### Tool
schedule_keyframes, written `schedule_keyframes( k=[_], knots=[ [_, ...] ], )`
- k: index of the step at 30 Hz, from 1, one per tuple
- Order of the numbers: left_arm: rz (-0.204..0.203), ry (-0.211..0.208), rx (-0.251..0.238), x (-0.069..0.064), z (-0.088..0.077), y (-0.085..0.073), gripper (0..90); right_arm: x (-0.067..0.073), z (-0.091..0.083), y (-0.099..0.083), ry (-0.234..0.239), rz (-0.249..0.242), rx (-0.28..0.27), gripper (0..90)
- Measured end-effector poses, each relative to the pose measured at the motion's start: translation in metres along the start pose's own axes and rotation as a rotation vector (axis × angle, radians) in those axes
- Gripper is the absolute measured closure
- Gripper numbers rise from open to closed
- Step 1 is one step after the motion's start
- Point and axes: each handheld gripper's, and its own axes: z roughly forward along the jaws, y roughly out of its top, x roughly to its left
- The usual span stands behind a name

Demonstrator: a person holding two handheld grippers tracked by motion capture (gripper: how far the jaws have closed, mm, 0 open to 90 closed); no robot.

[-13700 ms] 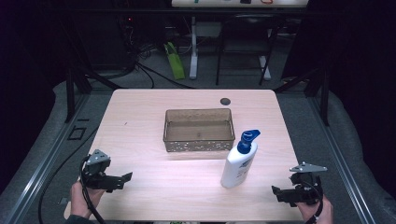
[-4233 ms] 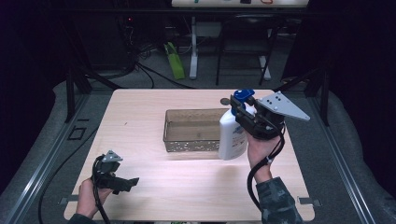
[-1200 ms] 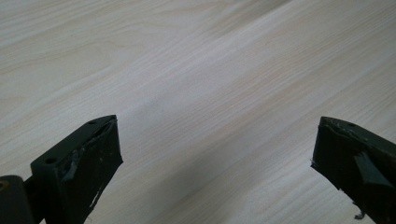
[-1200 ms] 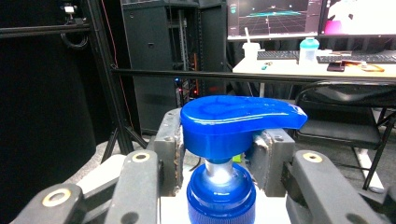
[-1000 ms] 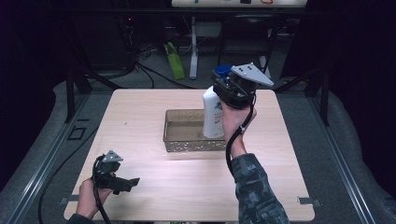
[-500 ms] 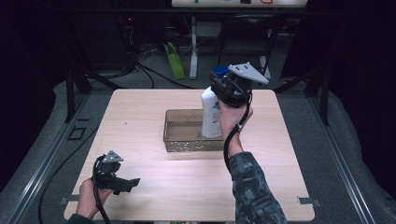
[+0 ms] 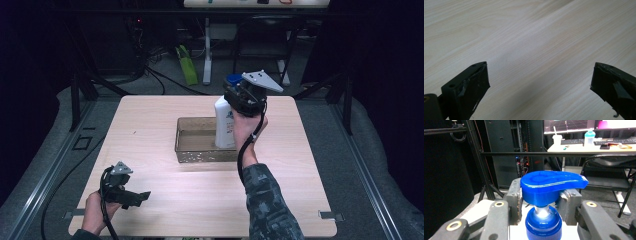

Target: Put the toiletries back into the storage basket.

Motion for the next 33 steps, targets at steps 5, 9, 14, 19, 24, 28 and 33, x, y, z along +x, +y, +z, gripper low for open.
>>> schedule_keyframes(
  k=[5,9,14,19,24,28,33],
  knots=[
    [0.004,0.0,0.001,0.0,-0.001,0.0,1.4,-0.002,0.003,-0.008,-0.01,0.013,0.01,58.9],
    [0.002,-0.002,0.0,-0.001,0.0,0.0,1.4,-0.001,0.004,-0.014,-0.016,0.006,0.018,58.8],
    [0.008,-0.002,0.001,-0.001,0.0,0.0,1.4,-0.004,0.004,-0.021,-0.022,0.022,0.026,58.8],
    [0.009,-0.002,0.003,-0.002,0.0,0.0,1.5,-0.006,0.003,-0.028,-0.027,0.027,0.037,58.5],
    [0.01,0.001,0.009,-0.002,0.001,-0.001,1.5,-0.007,0.002,-0.034,-0.033,0.038,0.04,58.4],
    [0.006,-0.001,0.008,-0.001,0.0,-0.001,1.6,-0.007,0.0,-0.04,-0.036,0.036,0.046,58.3],
    [0.019,-0.003,0.02,-0.003,0.002,0.0,1.6,-0.006,-0.002,-0.047,-0.044,0.037,0.054,58.2]
  ],
)
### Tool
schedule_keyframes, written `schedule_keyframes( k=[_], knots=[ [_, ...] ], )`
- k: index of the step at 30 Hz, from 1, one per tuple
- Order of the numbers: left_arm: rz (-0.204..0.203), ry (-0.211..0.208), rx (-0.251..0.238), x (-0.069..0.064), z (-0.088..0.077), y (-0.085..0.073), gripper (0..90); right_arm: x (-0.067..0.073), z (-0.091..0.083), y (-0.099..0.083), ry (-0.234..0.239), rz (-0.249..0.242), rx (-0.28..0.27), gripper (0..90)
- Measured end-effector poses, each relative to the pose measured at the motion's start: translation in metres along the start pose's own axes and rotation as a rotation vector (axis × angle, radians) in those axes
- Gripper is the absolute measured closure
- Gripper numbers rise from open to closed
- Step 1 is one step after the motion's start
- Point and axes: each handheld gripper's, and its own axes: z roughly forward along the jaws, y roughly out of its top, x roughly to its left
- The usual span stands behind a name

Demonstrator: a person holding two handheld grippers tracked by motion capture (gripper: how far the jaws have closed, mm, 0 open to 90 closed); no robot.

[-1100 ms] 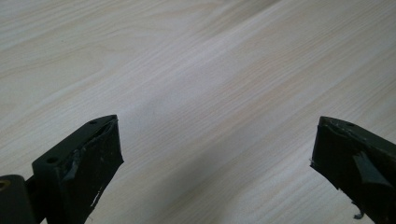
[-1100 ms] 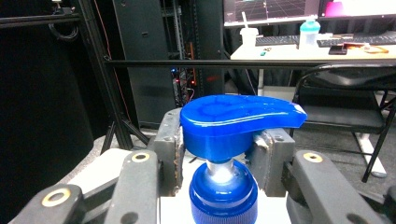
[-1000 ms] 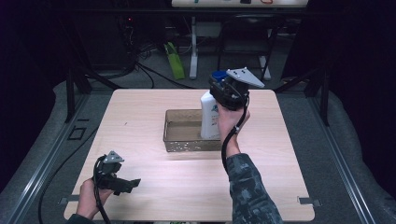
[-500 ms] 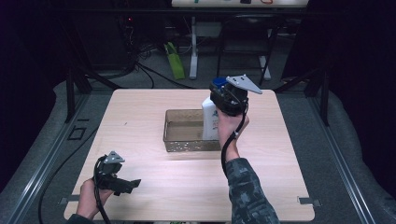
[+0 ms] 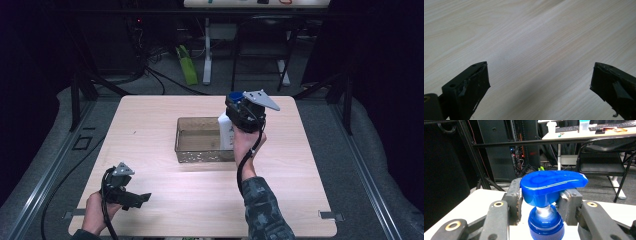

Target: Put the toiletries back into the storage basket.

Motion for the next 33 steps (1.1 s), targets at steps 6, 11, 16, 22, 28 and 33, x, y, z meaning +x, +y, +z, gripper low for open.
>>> schedule_keyframes(
  k=[6,11,16,22,28,33],
  knots=[
    [-0.005,0.0,0.002,0.001,0.0,-0.001,1.6,0.001,0.0,-0.008,-0.015,-0.002,0.014,58.2],
    [-0.005,0.0,0.0,0.001,-0.001,-0.001,1.6,-0.002,-0.001,-0.009,-0.018,0.015,0.01,58.2],
    [-0.002,0.0,0.004,0.0,0.0,0.0,1.6,-0.009,-0.005,-0.012,-0.032,0.043,0.009,58.2],
    [-0.001,0.002,0.006,-0.001,0.001,0.0,1.6,-0.014,-0.01,-0.014,-0.021,0.044,0.003,58.4],
    [-0.004,0.001,0.013,0.001,0.001,-0.001,1.6,-0.016,-0.01,-0.012,0.0,0.024,0.028,58.2],
    [0.002,0.001,0.015,-0.001,0.001,-0.001,1.6,-0.018,-0.011,-0.009,0.011,0.001,0.051,57.0]
  ],
)
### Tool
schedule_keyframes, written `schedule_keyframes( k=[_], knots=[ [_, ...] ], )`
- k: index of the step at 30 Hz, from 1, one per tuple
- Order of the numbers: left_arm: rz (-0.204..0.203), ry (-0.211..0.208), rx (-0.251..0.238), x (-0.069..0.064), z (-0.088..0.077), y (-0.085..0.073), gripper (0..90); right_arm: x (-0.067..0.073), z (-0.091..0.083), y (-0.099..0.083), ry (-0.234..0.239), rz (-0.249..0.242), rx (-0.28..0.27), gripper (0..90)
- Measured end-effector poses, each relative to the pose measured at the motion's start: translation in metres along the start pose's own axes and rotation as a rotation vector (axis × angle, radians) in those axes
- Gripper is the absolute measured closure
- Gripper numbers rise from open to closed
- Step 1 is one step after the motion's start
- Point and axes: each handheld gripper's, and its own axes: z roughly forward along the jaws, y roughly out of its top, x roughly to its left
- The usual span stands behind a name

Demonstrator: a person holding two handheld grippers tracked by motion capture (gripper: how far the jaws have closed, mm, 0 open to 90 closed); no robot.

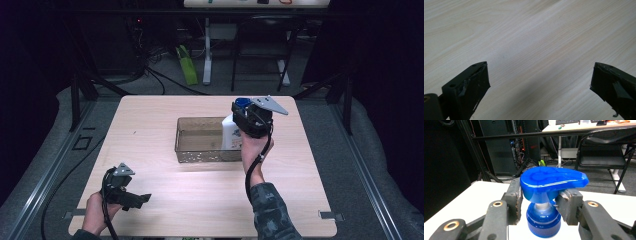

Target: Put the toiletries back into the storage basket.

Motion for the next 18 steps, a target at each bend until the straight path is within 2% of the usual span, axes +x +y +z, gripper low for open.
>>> schedule_keyframes(
  k=[4,7,9,10,11,12,14,15,18],
  knots=[
    [-0.001,0.001,-0.003,0.0,0.0,0.0,1.6,-0.001,-0.001,0.0,0.009,-0.004,0.012,55.6],
    [-0.002,0.001,0.0,0.001,0.0,0.0,1.6,-0.002,-0.002,0.001,0.017,-0.012,0.024,51.3],
    [-0.001,0.002,0.001,0.0,0.001,0.0,1.6,-0.003,-0.003,0.001,0.03,-0.009,0.044,44.1],
    [-0.001,0.002,0.001,0.0,0.001,0.0,1.6,-0.003,-0.003,0.001,0.03,-0.009,0.044,44.1],
    [0.002,0.007,0.004,0.0,0.002,0.0,1.6,-0.004,-0.003,0.001,0.025,-0.006,0.068,33.6],
    [0.005,0.003,0.008,0.0,0.002,0.0,1.6,-0.005,-0.003,0.001,0.027,-0.003,0.08,29.9],
    [0.005,0.003,0.01,0.0,0.002,0.0,1.6,-0.006,-0.005,0.001,0.026,-0.004,0.083,27.5],
    [0.005,0.001,0.011,-0.001,0.002,0.0,1.6,-0.007,-0.008,0.002,0.026,-0.011,0.098,22.8],
    [0.007,0.001,0.011,-0.001,0.003,0.0,1.6,-0.009,-0.012,0.003,0.039,-0.008,0.127,17.2]
  ],
)
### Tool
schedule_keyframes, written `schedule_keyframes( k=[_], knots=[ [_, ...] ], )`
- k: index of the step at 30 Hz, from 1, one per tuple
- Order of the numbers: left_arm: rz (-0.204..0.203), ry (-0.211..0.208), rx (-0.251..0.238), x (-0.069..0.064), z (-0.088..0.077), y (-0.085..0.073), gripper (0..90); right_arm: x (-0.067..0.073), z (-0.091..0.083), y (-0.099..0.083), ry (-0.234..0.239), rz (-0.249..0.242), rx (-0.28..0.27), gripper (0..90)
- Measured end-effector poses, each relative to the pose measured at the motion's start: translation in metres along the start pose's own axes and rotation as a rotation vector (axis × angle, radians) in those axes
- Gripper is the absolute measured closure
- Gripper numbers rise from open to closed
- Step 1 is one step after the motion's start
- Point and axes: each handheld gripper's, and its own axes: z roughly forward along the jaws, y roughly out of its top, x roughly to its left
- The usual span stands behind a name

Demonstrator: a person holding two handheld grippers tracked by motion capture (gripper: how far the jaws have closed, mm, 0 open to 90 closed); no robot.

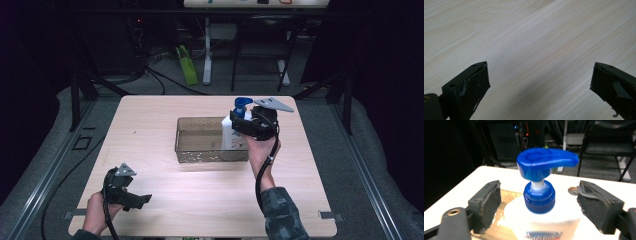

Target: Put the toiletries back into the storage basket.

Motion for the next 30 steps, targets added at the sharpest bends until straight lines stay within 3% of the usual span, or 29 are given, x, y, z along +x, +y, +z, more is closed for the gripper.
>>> schedule_keyframes(
  k=[18,30],
  knots=[
    [0.009,-0.002,0.01,-0.002,0.001,0.0,1.6,-0.013,-0.035,0.007,0.039,-0.051,0.114,7.8],
    [0.015,0.0,0.017,-0.003,0.002,0.0,1.6,-0.031,-0.046,-0.007,0.025,-0.097,0.209,1.2]
  ],
)
